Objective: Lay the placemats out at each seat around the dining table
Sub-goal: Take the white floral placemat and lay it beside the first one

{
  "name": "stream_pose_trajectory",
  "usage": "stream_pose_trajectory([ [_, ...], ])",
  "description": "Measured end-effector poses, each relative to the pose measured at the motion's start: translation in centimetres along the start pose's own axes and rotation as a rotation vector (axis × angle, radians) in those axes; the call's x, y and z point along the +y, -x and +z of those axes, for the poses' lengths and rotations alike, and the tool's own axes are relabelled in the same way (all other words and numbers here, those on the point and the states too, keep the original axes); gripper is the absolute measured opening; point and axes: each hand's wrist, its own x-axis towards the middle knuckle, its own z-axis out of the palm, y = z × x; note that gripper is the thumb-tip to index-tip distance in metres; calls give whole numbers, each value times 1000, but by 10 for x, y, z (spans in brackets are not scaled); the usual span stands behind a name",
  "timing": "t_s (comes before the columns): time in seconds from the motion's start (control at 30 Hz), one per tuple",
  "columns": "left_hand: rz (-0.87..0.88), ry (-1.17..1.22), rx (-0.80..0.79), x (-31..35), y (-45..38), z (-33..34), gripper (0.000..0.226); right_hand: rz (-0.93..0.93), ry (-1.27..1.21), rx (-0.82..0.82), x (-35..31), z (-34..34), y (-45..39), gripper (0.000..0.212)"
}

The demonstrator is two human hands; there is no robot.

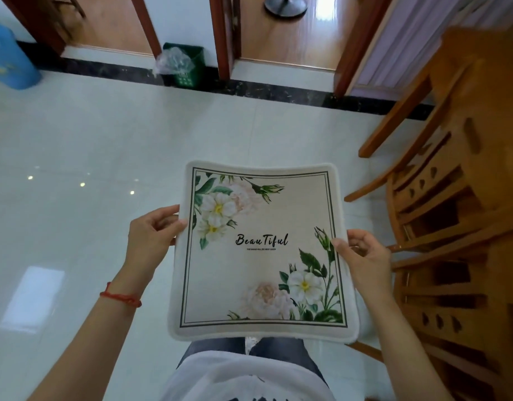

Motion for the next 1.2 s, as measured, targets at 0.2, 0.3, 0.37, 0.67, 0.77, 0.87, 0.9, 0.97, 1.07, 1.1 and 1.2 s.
stream_pose_trajectory([
  [0.2, 23, -12, -81, 35, -73, 42, 33, 33, -15, 81, -16, 5, -64, 13],
  [0.3, 35, -17, -137, 55, -118, 64, 32, 43, -35, 134, -27, 7, -97, 13],
  [0.37, 59, -31, -173, 71, -146, 79, 31, 57, -58, 171, -36, 11, -118, 11],
  [0.67, 144, -81, -334, 142, -248, 144, 29, 59, -97, 327, -80, 15, -190, 19],
  [0.77, 170, -94, -396, 159, -267, 169, 28, 79, -112, 379, -84, 8, -205, 18],
  [0.87, 198, -107, -465, 175, -280, 199, 27, 111, -138, 444, -84, -5, -219, 16],
  [0.9, 208, -112, -486, 180, -283, 210, 27, 115, -149, 468, -83, -11, -223, 15],
  [0.97, 228, -120, -528, 191, -288, 235, 27, 127, -149, 504, -81, -24, -232, 14],
  [1.07, 256, -123, -577, 207, -289, 273, 26, 166, -168, 546, -78, -47, -244, 18],
  [1.1, 269, -128, -597, 213, -289, 289, 25, 173, -185, 568, -78, -58, -249, 18],
  [1.2, 285, -135, -638, 226, -287, 323, 26, 194, -202, 608, -77, -80, -257, 16],
])
